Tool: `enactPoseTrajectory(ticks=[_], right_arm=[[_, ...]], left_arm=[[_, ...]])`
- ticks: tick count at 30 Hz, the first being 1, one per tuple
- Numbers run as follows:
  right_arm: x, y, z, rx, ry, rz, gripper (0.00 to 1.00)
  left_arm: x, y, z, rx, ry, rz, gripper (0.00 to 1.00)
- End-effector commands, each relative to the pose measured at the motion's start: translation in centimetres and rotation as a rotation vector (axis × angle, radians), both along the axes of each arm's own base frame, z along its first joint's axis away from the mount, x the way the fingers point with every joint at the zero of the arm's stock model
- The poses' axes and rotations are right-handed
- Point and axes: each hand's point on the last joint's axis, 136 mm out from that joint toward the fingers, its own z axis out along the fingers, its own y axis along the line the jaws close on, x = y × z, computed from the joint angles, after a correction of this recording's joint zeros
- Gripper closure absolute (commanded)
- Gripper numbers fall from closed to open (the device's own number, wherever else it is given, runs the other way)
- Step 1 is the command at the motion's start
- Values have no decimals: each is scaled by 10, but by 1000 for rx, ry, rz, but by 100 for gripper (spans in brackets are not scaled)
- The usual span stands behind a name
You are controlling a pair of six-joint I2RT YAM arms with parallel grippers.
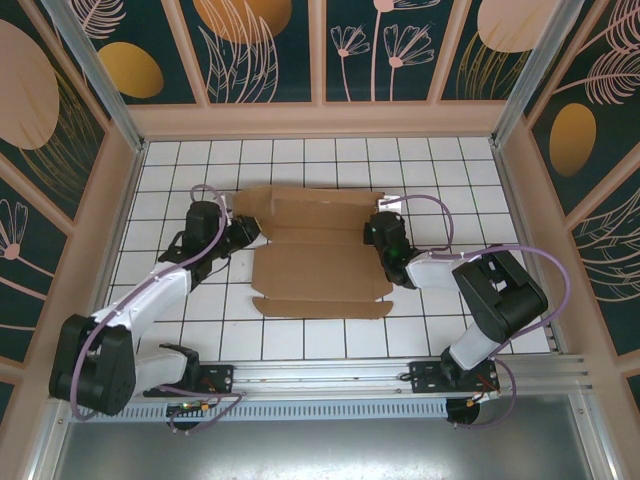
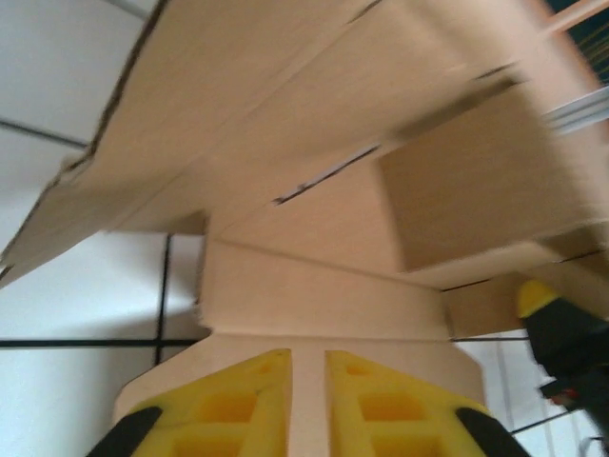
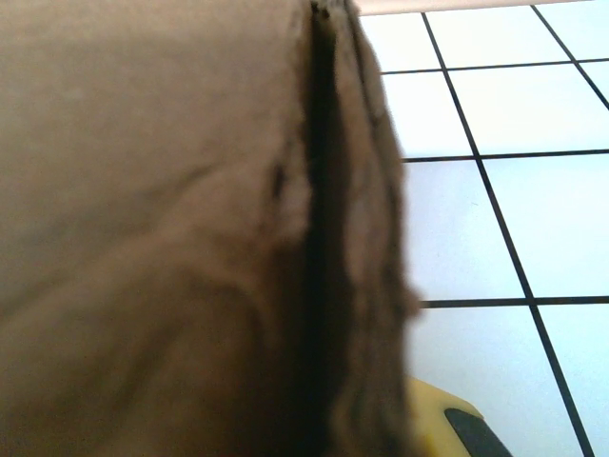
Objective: Fold the paper box
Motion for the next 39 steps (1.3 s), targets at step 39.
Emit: enactPoseTrajectory(ticks=[39], right_arm=[[-23, -8, -57, -80, 214, 28, 100]], left_arm=[[37, -47, -109, -39, 239, -7, 81]])
